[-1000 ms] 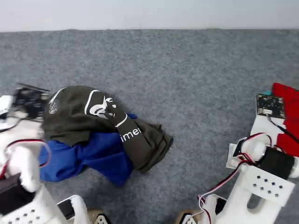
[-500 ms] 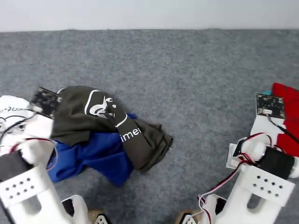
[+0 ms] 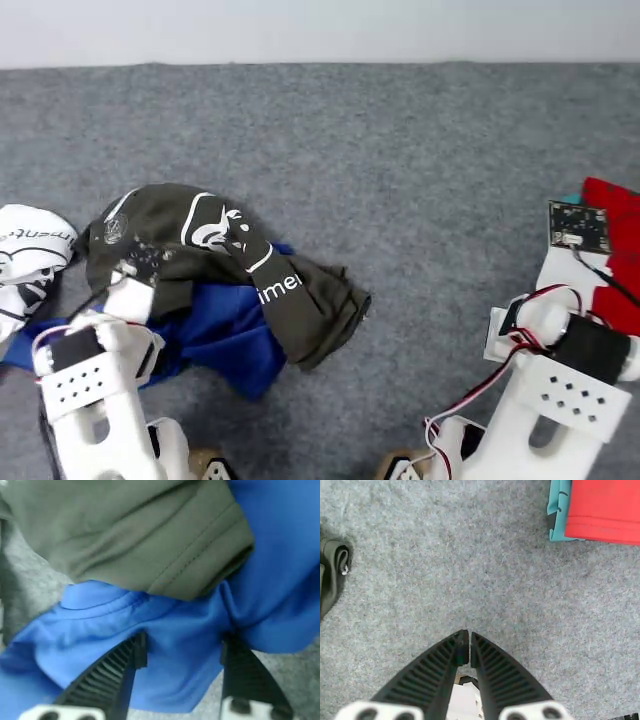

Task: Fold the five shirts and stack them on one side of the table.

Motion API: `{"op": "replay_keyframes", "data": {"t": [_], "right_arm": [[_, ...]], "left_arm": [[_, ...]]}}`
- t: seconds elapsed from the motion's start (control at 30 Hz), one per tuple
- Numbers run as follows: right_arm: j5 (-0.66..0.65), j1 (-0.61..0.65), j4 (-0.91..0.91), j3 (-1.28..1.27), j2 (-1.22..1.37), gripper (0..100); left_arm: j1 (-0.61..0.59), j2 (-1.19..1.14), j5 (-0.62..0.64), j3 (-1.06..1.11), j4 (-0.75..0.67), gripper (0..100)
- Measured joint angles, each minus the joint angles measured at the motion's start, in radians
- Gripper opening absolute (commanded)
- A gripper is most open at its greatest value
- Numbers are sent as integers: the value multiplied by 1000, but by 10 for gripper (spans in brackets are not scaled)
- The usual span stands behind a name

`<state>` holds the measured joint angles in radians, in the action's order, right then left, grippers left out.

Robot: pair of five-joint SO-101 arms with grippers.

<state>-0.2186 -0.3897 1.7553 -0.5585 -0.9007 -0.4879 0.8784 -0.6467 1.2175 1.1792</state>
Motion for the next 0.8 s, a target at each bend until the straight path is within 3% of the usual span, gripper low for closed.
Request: {"op": "replay_keyframes", "data": {"t": [0.2, 0.3, 0.43, 0.8], "right_arm": [[0, 0, 0, 0, 0, 9], [0, 0, 0, 0, 0, 9], [0, 0, 0, 0, 0, 9], [2, 0, 0, 0, 0, 9]], "left_arm": [[2, 0, 3, 14, -28, 8], [2, 0, -2, -35, -5, 12], [-28, 0, -2, -216, 126, 12], [-224, -2, 181, -864, 222, 13]]}}
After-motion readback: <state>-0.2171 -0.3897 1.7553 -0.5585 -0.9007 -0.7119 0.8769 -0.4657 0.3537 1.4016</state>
